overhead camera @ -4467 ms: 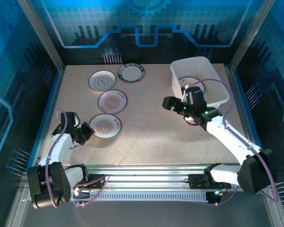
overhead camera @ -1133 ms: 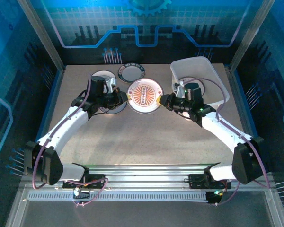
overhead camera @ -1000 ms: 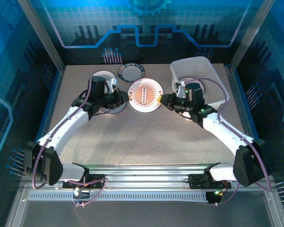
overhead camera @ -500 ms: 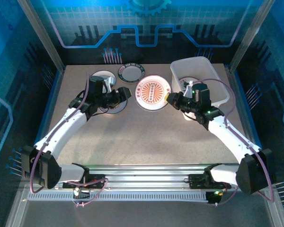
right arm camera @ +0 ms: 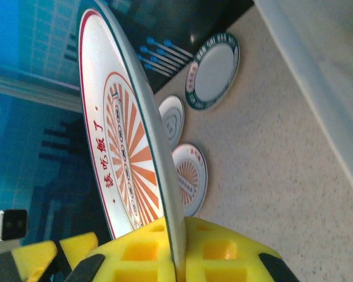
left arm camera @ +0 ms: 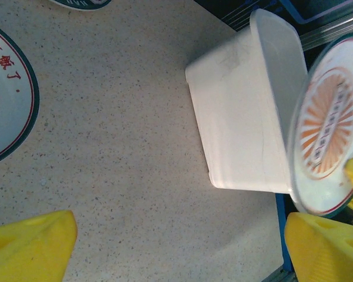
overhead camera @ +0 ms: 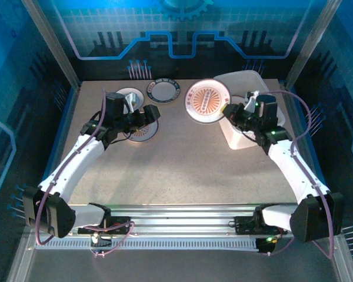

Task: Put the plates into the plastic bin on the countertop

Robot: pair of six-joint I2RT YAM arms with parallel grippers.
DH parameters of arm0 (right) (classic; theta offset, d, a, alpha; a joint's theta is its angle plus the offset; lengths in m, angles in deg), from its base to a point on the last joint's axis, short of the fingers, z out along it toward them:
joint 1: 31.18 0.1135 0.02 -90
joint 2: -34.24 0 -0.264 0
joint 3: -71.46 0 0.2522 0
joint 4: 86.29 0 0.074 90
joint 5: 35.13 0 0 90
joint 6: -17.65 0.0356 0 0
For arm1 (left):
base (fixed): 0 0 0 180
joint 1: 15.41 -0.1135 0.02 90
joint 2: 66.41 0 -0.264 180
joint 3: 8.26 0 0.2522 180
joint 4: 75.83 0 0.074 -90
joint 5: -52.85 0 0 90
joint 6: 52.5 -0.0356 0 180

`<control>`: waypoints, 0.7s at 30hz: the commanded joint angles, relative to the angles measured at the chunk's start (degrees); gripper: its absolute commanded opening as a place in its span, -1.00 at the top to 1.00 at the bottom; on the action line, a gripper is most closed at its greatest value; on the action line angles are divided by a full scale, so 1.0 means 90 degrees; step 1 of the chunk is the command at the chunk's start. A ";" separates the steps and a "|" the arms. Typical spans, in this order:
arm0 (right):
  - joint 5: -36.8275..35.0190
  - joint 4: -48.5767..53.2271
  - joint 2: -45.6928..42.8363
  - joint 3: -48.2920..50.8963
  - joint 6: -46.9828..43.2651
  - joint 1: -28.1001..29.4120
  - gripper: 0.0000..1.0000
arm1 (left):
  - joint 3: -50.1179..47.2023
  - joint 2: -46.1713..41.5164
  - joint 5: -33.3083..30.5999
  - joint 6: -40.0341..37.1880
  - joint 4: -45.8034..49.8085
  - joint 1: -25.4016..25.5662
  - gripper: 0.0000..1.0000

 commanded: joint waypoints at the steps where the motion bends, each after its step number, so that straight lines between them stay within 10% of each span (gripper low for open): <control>1: -0.0085 -0.0078 -0.0073 -0.0563 -0.0063 -0.0329 1.00 | 0.0157 0.0029 -0.0064 -0.0096 -0.0005 -0.0058 -0.84; 21: -0.1852 0.0313 0.1654 -0.1231 0.0898 -0.1454 1.00 | 0.2166 0.2206 0.0140 -0.0178 0.0674 -0.0058 -0.83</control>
